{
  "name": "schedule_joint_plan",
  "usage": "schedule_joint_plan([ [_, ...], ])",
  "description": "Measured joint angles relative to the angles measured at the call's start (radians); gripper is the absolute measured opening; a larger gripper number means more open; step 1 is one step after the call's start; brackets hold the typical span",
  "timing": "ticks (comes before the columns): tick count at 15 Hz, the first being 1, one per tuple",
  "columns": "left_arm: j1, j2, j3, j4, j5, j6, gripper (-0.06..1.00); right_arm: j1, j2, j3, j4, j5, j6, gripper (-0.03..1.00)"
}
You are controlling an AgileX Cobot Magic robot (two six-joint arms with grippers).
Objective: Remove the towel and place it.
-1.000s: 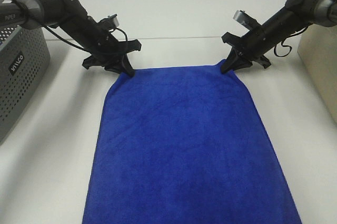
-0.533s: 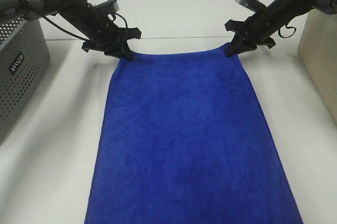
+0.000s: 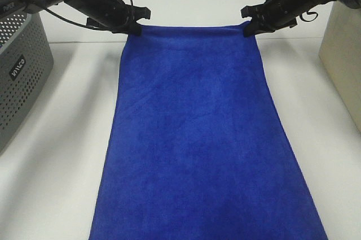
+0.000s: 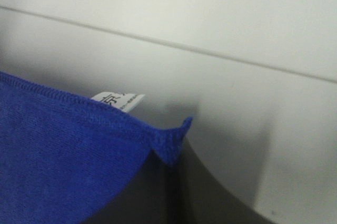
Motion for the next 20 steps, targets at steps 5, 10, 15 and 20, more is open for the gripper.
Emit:
schedule_joint_plan([
  [5, -0.008, 0.031, 0.0, -0.002, -0.148, 0.038, 0.0, 0.008, 0.003, 0.0, 0.026, -0.171, -0.049, 0.02],
  [10, -0.011, 0.068, 0.0, -0.006, -0.233, 0.058, 0.0, 0.012, 0.038, 0.0, 0.039, -0.237, -0.07, 0.02],
  [15, -0.038, 0.098, 0.0, 0.008, -0.324, 0.104, 0.0, 0.011, 0.087, 0.0, 0.052, -0.296, -0.081, 0.02],
  [20, -0.046, 0.104, 0.0, 0.033, -0.391, 0.107, 0.0, 0.012, 0.102, 0.0, 0.066, -0.361, -0.102, 0.02],
])
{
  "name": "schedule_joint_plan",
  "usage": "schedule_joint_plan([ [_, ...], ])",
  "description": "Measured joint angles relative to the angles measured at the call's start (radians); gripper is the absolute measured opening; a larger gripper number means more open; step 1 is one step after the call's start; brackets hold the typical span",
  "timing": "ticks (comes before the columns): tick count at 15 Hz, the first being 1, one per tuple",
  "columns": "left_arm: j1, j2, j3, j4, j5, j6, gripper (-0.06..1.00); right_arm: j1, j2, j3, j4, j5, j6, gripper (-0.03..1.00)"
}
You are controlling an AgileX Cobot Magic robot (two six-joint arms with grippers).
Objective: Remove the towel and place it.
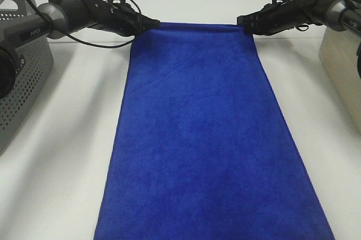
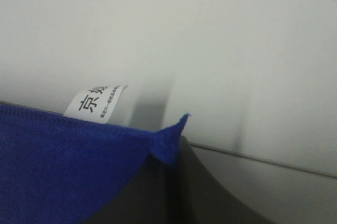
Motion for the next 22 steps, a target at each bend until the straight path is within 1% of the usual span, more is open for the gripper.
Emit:
schedule_joint_plan([
  [11, -0.005, 0.016, 0.0, 0.026, -0.02, 0.0, 0.0, 0.001, 0.037, 0.0, 0.023, -0.037, 0.0, 0.02],
  [13, -0.006, 0.017, 0.0, 0.029, -0.02, 0.0, 0.0, 0.001, 0.037, 0.0, 0.024, -0.046, 0.0, 0.04],
  [14, -0.007, 0.017, 0.0, 0.03, -0.023, 0.0, 0.01, 0.001, 0.037, 0.0, 0.022, -0.053, 0.0, 0.07],
  [15, -0.006, 0.017, 0.0, 0.048, -0.026, 0.0, 0.03, 0.0, 0.037, 0.0, 0.019, -0.079, -0.002, 0.2],
  [17, -0.004, 0.02, 0.0, 0.055, -0.032, 0.0, 0.08, -0.002, 0.037, 0.0, 0.013, -0.089, -0.024, 0.34],
  [18, -0.004, 0.021, 0.0, 0.055, -0.034, 0.0, 0.1, -0.002, 0.037, 0.0, 0.013, -0.094, -0.026, 0.38],
  [20, -0.004, 0.027, 0.0, 0.059, -0.037, 0.0, 0.2, -0.003, 0.037, 0.0, 0.013, -0.101, -0.026, 0.53],
  [21, -0.004, 0.027, 0.0, 0.059, -0.038, 0.0, 0.28, -0.005, 0.037, 0.0, 0.013, -0.102, -0.026, 0.57],
  [22, -0.002, 0.027, 0.0, 0.06, -0.042, 0.0, 0.36, -0.007, 0.037, 0.0, 0.013, -0.1, -0.026, 0.58],
])
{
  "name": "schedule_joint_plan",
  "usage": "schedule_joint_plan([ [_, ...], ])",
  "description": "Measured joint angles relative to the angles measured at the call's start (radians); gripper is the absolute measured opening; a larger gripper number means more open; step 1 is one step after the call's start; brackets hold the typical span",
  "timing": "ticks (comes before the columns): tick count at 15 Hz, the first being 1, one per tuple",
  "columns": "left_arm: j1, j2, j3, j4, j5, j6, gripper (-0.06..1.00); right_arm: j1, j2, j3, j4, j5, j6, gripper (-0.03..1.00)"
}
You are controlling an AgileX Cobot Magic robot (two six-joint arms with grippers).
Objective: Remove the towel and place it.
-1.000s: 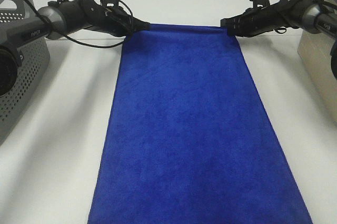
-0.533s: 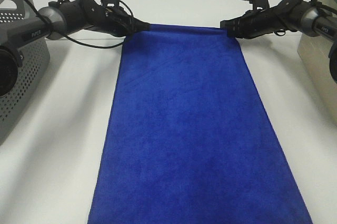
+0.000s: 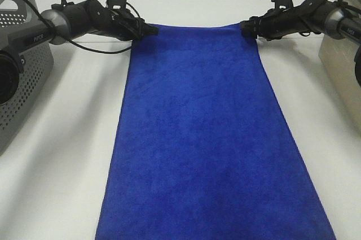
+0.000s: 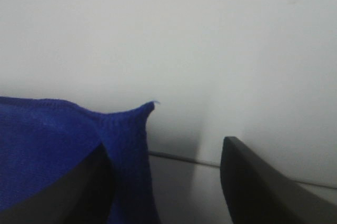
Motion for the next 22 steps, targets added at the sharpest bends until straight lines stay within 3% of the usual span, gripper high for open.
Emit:
schedule_joint_plan([
  [3, 0.005, 0.0, 0.0, 0.003, -0.029, 0.0, 0.51, -0.001, 0.0, 0.0, 0.001, 0.044, 0.0, 0.59],
  [12, -0.006, -0.025, 0.0, 0.007, 0.013, 0.0, 0.53, -0.003, -0.006, -0.169, 0.002, 0.301, -0.003, 0.59],
  [16, -0.007, -0.149, 0.0, 0.031, 0.253, -0.003, 0.53, -0.003, -0.006, -0.337, -0.031, 0.555, 0.09, 0.59],
  [17, -0.007, -0.21, 0.0, 0.115, 0.395, -0.052, 0.53, -0.003, -0.006, -0.457, -0.083, 0.698, 0.17, 0.59],
  [19, -0.007, -0.262, 0.0, 0.19, 0.51, -0.112, 0.53, -0.003, -0.034, -0.498, -0.124, 0.76, 0.23, 0.59],
  [22, -0.007, -0.357, 0.0, 0.321, 0.752, -0.244, 0.53, 0.015, -0.145, -0.503, -0.228, 0.777, 0.349, 0.59],
])
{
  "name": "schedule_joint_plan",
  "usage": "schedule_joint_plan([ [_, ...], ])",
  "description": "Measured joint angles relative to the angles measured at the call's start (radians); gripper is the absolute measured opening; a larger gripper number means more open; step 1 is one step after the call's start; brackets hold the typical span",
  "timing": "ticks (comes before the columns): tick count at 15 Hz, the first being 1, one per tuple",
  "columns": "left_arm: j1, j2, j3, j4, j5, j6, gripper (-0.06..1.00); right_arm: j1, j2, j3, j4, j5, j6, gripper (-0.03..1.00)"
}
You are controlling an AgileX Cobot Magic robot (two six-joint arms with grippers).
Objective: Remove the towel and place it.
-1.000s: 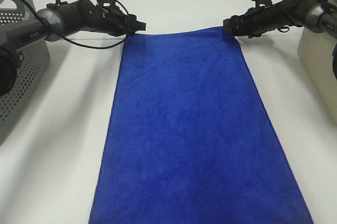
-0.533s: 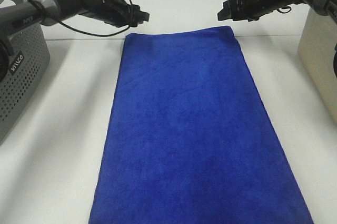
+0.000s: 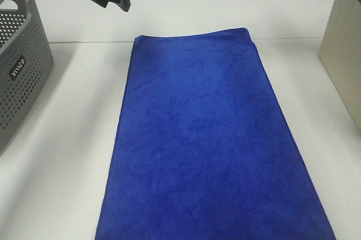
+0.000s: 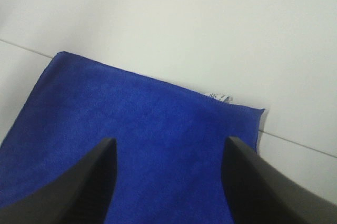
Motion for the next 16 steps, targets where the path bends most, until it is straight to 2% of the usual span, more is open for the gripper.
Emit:
schedule_joint_plan([
  [2, 0.0, -0.056, 0.0, 0.076, 0.154, -0.072, 0.53, 0.024, -0.07, 0.0, -0.072, 0.001, 0.073, 0.59],
  [3, 0.0, -0.078, 0.0, 0.122, 0.183, -0.096, 0.53, 0.041, -0.099, -0.001, -0.128, 0.004, 0.096, 0.59],
  [5, 0.0, -0.123, 0.0, 0.218, 0.193, -0.143, 0.53, 0.064, -0.162, 0.024, -0.286, 0.004, 0.147, 0.59],
  [7, 0.009, -0.166, 0.0, 0.255, 0.195, -0.166, 0.53, 0.063, -0.254, 0.139, -0.422, 0.004, 0.198, 0.59],
  [9, 0.036, -0.216, 0.0, 0.25, 0.196, -0.191, 0.53, 0.06, -0.399, 0.339, -0.475, 0.004, 0.205, 0.59],
  [12, 0.1, -0.3, 0.05, 0.238, 0.196, -0.195, 0.53, 0.061, -0.63, 0.661, -0.471, 0.004, 0.205, 0.59],
  [13, 0.158, -0.435, 0.194, 0.219, 0.196, -0.195, 0.53, 0.061, -0.839, 0.896, -0.462, 0.004, 0.218, 0.59],
  [16, 0.216, -0.681, 0.482, 0.211, 0.195, -0.191, 0.53, 0.061, -1.128, 1.186, -0.459, 0.004, 0.249, 0.59],
])
